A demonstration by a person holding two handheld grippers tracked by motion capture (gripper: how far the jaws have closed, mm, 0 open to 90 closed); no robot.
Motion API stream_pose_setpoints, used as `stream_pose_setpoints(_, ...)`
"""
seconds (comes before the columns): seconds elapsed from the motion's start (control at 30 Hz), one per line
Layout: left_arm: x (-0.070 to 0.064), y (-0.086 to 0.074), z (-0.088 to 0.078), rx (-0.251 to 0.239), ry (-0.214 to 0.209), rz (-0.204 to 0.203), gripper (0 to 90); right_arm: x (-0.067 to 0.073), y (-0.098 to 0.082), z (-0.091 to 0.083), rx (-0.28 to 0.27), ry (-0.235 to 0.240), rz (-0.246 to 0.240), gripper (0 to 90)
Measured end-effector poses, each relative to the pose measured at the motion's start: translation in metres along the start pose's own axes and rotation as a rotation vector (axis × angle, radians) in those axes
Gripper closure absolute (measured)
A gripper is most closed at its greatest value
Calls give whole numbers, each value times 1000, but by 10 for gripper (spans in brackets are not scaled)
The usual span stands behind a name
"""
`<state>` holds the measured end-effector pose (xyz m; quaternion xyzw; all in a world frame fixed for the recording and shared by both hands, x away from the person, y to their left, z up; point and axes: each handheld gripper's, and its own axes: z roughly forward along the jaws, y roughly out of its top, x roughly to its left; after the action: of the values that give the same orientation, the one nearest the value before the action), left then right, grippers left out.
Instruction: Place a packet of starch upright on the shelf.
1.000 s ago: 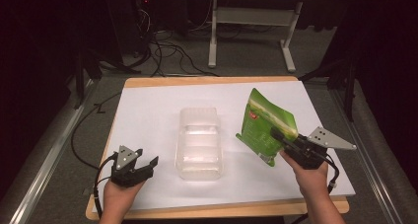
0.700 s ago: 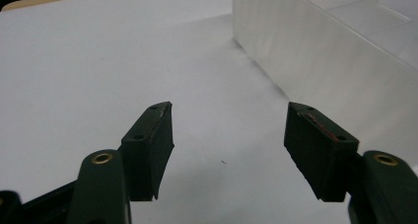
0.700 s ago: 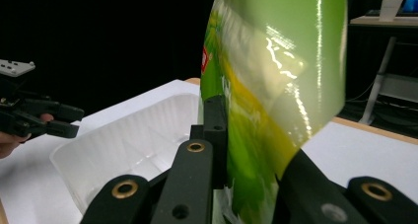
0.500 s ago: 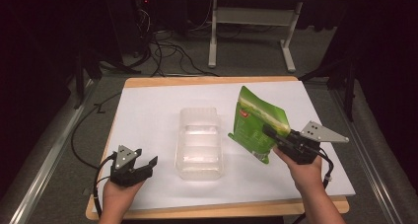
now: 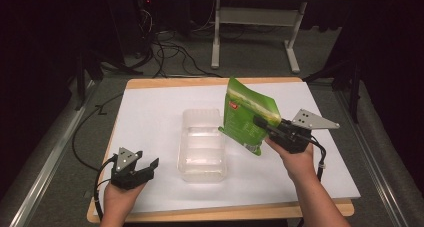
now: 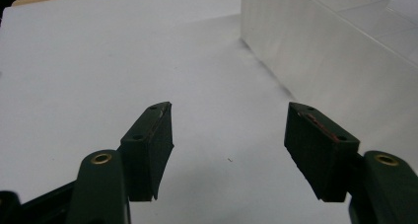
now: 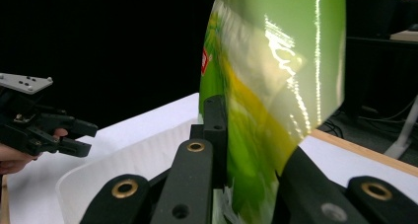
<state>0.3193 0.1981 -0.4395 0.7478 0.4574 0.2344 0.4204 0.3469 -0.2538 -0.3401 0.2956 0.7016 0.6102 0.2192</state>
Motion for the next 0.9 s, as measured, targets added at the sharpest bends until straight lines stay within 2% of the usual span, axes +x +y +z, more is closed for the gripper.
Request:
stream_pose_setpoints(0.07,0,0,0,0,1,0,356,0,0,2,-1,8,1,865)
stream_pose_setpoints(0.13,2,-1,0,-2,-1,-6,356,-2,-1,9,0,35,11,866)
stream_pose_setpoints(0.3,4,-1,0,0,2,-13,354,-2,-2,17,11,51,11,866)
stream_pose_setpoints(0.9,5,-1,-2,-2,7,-12,350,17,7,46,8,162,-4,866)
